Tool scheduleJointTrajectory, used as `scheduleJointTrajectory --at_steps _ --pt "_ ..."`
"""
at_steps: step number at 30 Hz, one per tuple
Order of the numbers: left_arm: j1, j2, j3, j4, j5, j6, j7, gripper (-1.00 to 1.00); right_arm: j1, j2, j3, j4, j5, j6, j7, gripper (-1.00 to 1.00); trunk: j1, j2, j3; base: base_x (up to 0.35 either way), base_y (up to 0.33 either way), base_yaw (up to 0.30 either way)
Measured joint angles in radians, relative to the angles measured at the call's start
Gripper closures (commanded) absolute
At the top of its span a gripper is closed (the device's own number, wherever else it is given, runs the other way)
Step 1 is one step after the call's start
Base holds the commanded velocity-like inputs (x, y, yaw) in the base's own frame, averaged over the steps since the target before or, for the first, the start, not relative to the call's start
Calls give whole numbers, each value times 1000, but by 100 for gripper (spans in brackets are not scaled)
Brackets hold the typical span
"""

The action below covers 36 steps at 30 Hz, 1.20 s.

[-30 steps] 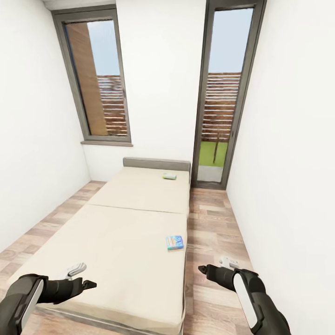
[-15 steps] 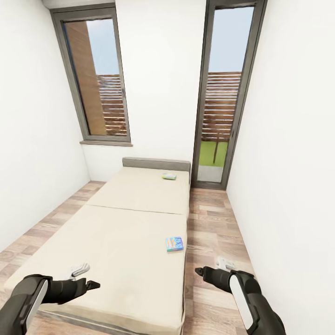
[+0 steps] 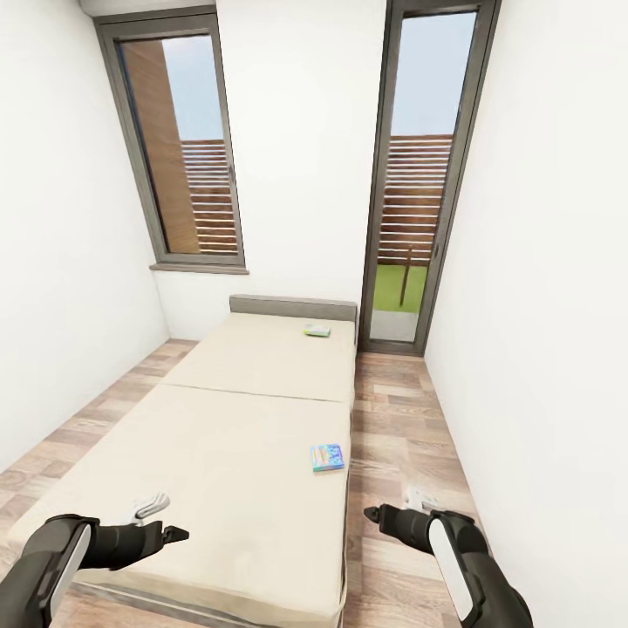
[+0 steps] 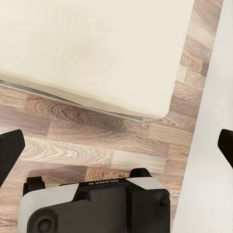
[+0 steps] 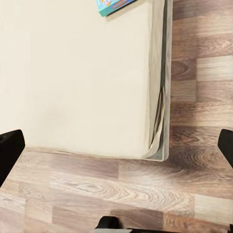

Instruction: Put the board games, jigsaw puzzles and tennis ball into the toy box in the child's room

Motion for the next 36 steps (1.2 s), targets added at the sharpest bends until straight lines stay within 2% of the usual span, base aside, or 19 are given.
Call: scheduleJointTrajectory --at_steps 10,36 --pt "1 0 0 0 0 0 0 -100 0 0 1 3 2 0 -1 -100 0 0 0 5 0 118" --pt "0 0 0 0 0 0 -1 -100 0 0 1 4 3 1 -3 -100 0 0 0 61 -16 281"
